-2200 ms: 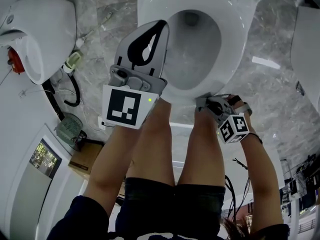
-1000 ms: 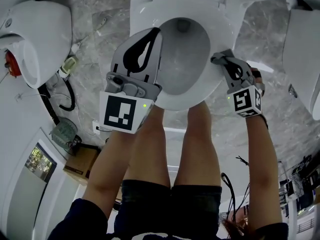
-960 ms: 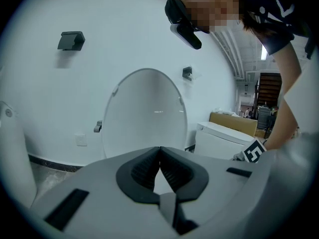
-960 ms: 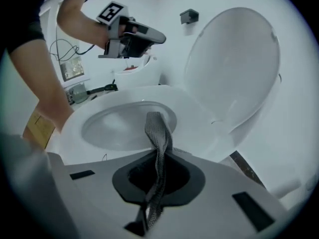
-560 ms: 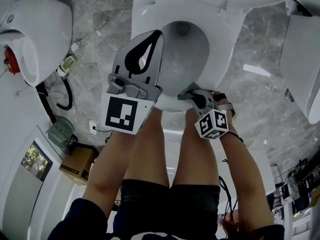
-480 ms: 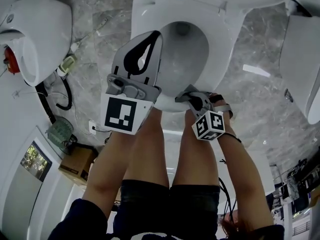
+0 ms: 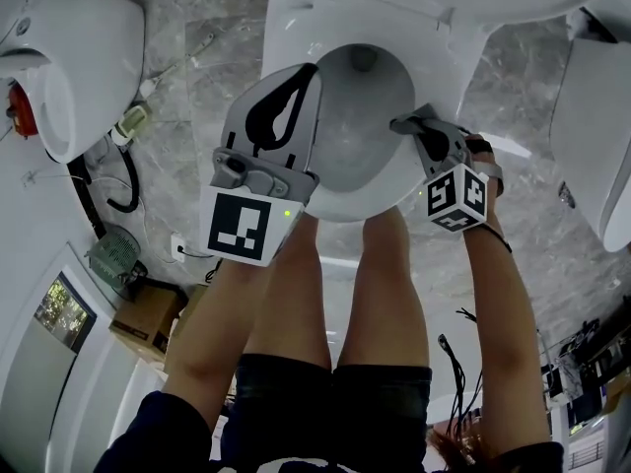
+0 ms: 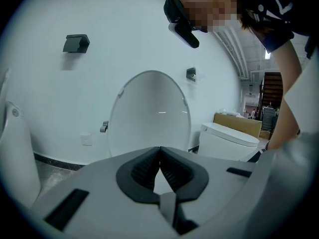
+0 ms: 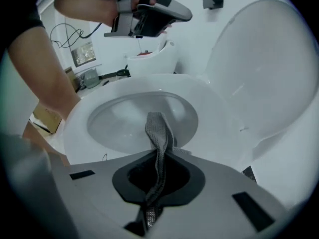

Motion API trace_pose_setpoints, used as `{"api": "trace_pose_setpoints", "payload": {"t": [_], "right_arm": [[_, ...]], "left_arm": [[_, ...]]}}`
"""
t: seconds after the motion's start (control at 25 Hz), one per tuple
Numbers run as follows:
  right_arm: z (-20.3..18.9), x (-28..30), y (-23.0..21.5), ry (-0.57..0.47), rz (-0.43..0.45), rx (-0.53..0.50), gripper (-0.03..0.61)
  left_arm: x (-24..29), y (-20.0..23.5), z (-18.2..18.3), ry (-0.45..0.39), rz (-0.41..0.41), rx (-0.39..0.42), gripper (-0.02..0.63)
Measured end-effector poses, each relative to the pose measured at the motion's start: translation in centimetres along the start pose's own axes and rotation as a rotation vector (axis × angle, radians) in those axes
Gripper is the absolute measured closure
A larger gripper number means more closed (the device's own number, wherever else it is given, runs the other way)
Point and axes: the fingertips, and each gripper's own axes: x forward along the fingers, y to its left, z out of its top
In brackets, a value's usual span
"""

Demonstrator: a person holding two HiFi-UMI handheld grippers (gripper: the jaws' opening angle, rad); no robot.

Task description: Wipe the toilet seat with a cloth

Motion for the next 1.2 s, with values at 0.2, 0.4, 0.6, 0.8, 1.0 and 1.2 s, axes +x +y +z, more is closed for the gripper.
{"api": "trace_pose_setpoints", "payload": {"t": [0.2, 0.4, 0.6, 0.8, 1.0, 1.2], "right_arm": [[0.3, -0.2, 6.6, 0.032, 0.157, -0.138, 0.552], [0.1, -1.6, 11.7, -0.01, 0.304, -0.347, 0.552], [-1.1, -1.6, 4.4, -0.059, 0.174, -0.298, 0.552], [-0.6, -1.6, -5.8, -0.08, -0.042, -0.209, 0.552], [-1.4, -2.7, -4.0, -0.122, -0.038, -0.094, 0.552], [-3.0, -4.3, 4.8, -0.126, 0.167, -0.133, 0.552]], "left_arm": [[0.0, -0.4, -0.1, 0.002, -0.007, -0.009, 0.594], [0.4, -0.3, -0.4, 0.018, -0.014, -0.001, 0.594], [0.8, -0.1, -0.2, 0.018, -0.019, 0.015, 0.594], [1.2, -0.1, -0.2, 0.02, -0.018, 0.016, 0.594], [1.8, -0.4, 0.1, 0.018, -0.027, 0.011, 0.594], [2.4, -0.2, 0.1, 0.023, -0.035, 0.013, 0.594]]}}
